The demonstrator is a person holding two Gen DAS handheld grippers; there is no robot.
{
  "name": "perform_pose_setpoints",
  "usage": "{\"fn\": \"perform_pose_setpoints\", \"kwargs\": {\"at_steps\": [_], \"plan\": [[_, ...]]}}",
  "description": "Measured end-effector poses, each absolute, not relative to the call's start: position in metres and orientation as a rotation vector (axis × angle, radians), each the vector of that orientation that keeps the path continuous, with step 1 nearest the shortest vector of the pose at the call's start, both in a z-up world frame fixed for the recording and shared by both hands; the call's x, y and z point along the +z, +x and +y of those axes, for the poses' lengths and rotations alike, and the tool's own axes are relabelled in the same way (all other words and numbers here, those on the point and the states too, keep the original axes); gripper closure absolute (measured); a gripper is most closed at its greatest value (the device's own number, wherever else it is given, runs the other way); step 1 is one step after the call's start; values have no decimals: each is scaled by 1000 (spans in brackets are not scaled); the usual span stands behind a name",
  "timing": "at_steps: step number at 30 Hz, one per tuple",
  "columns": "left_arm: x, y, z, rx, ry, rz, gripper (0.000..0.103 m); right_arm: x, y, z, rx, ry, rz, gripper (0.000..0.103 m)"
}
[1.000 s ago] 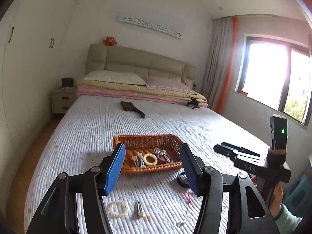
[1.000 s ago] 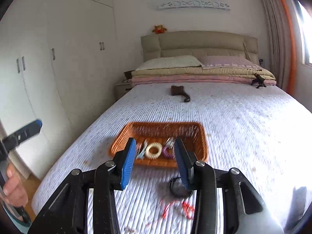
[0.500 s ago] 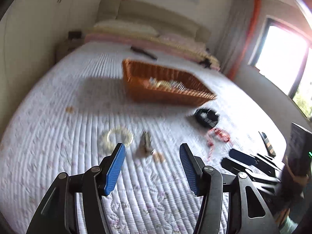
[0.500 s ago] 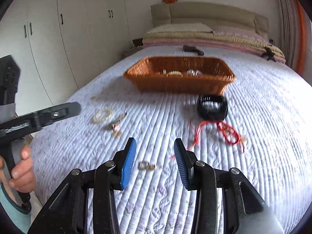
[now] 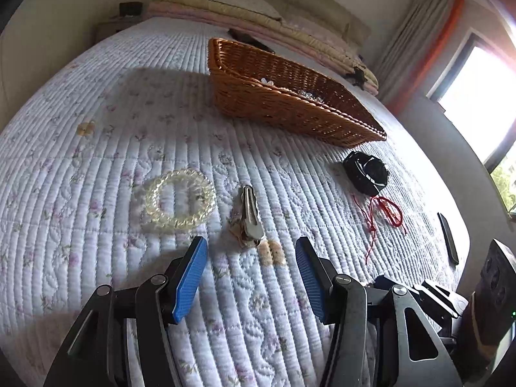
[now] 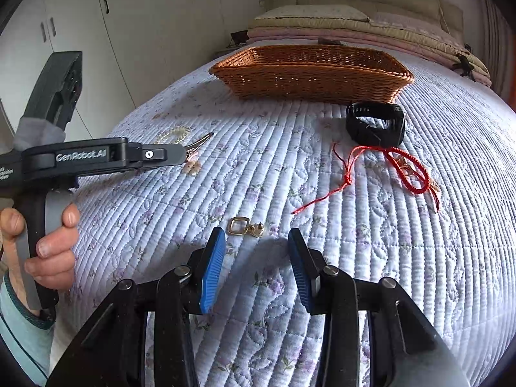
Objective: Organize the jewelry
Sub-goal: 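Grasp the second silver hair clip with the left tool while the right tool grasps the gold ring charm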
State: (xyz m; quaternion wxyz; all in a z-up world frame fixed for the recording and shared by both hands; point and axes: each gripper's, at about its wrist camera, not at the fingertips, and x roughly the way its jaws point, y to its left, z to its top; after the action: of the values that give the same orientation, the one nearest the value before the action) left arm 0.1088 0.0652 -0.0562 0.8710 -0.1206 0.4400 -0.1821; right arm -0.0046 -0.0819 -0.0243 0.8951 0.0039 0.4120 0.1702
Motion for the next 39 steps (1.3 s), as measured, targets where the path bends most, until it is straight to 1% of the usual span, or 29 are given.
{"fn": "perform_pose_setpoints", "kwargs": {"at_steps": [5,6,7,9,12,15,19,29,36,38,39], "plan": [[-55,121,47,-360,-181,927,46,-26,-2,-77,368,-15,857,60],[-54,123,43,-353,-163,925,48,-25,-2,-77,374,-12,858,59],[-54,125,41,-352,-152,924,52,-25,-2,-79,386,-3,861,59],[-56,130,33,-338,-118,929,57,-26,0,-82,400,10,868,59],[-57,131,30,-323,-95,919,59,-25,2,-80,406,1,875,59],[-59,130,33,-313,-95,908,65,-26,6,-76,400,-19,878,59],[-60,130,34,-304,-92,900,67,-27,9,-66,386,-59,880,59],[-62,129,37,-315,-100,891,68,-22,-5,-70,494,-45,885,60],[-61,127,36,-317,-99,887,68,-24,13,-72,461,-142,898,60],[-61,127,36,-317,-101,886,68,-26,15,-64,448,-172,903,63],[-62,127,36,-317,-101,886,68,-28,14,-61,435,-188,900,67]]}}
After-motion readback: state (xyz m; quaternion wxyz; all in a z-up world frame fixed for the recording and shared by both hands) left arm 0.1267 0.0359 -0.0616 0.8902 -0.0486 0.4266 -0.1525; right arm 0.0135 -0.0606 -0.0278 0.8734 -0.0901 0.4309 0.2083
